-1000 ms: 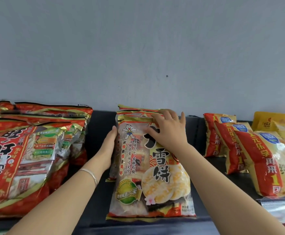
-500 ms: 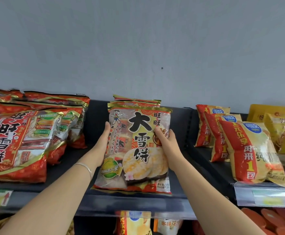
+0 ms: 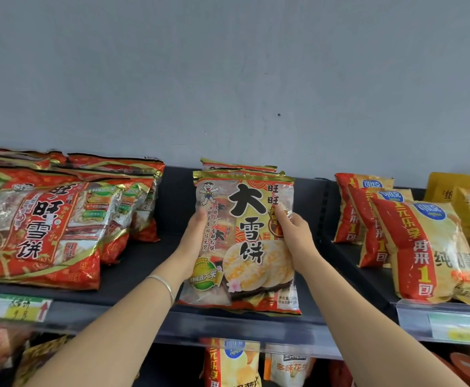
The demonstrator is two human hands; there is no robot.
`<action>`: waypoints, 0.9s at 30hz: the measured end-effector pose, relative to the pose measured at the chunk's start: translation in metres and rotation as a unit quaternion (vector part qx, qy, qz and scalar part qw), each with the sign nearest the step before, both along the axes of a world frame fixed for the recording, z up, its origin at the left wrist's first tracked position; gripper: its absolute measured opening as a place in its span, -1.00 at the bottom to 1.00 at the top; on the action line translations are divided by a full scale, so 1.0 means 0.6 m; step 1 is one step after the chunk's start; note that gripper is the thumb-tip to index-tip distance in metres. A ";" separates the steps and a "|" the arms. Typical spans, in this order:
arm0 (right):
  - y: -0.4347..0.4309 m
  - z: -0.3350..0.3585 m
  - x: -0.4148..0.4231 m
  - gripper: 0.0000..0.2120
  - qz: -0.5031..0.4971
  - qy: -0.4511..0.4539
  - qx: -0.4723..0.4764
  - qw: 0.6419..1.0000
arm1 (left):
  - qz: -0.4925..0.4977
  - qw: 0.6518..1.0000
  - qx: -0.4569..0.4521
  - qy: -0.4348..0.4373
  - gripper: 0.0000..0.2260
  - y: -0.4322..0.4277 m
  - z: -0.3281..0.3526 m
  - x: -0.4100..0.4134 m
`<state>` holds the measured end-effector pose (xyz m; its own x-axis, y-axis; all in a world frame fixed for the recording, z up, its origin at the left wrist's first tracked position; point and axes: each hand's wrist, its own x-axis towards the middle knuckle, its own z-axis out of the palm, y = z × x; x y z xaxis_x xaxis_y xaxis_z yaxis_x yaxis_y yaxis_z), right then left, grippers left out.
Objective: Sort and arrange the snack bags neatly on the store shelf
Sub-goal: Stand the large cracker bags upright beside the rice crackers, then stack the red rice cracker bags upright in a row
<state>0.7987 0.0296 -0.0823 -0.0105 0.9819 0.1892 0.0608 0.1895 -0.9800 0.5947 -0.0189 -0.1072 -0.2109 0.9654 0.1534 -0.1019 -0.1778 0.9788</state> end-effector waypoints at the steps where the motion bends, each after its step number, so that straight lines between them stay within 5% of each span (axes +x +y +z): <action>1: 0.000 0.004 0.002 -0.55 -0.005 -0.002 0.004 1.000 | 0.013 1.000 0.006 0.014 0.00 0.000 0.002 0.005; 7: -0.026 0.000 -0.014 -0.49 -0.091 -0.077 0.043 0.992 | 0.149 0.979 0.028 0.136 -0.52 -0.018 0.003 0.020; 13: -0.069 0.011 -0.031 -0.50 -0.231 -0.253 0.208 0.916 | 0.195 0.958 0.073 0.195 -0.58 -0.038 0.016 0.014; 19: -0.105 0.006 -0.090 -0.64 -0.146 -0.313 0.371 0.862 | 0.236 0.919 0.095 0.301 -0.56 -0.083 0.021 -0.008; 23: -0.118 -0.005 -0.147 -0.67 -0.065 -0.379 0.465 0.798 | 0.272 0.837 0.116 0.460 -0.66 -0.113 0.025 -0.072; 27: -0.128 -0.008 -0.226 -0.69 -0.029 -0.390 0.520 0.759 | 0.326 0.787 0.096 0.515 -0.65 -0.145 0.022 -0.164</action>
<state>0.6634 -0.0474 -0.0871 -0.4801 0.3084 0.8212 0.5844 0.8106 0.0373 0.4962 -0.1059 -0.0941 -0.3204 0.6410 0.6974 0.9019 -0.0186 0.4315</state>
